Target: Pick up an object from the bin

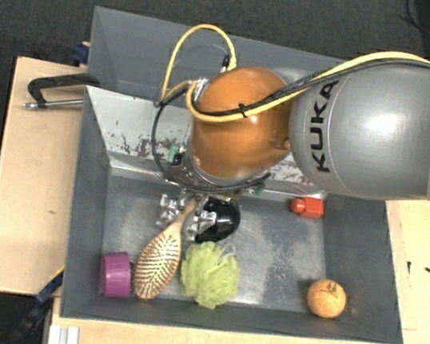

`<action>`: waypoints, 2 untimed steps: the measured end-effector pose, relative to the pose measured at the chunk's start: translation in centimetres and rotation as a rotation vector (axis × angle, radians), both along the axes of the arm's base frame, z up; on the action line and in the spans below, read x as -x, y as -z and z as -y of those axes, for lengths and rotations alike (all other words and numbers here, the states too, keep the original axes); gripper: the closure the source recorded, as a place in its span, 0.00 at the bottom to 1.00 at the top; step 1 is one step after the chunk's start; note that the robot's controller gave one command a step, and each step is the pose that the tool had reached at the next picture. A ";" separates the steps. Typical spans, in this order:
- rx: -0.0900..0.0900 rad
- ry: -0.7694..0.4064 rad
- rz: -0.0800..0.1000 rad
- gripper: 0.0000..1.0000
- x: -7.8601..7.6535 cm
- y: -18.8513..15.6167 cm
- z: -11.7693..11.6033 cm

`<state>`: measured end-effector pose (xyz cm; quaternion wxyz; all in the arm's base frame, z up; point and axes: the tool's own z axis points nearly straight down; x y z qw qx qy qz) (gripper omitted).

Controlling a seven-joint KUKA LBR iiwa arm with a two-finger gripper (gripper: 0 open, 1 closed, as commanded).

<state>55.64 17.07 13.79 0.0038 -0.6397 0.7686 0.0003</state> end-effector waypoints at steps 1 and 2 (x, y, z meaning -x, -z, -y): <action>0.000 0.000 0.002 1.00 -0.1 -0.9 0.0; 0.000 0.001 0.001 1.00 0.0 -1.6 -0.1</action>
Offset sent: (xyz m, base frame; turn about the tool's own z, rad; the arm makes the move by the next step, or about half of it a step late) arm -0.0001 0.0000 0.0134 0.0000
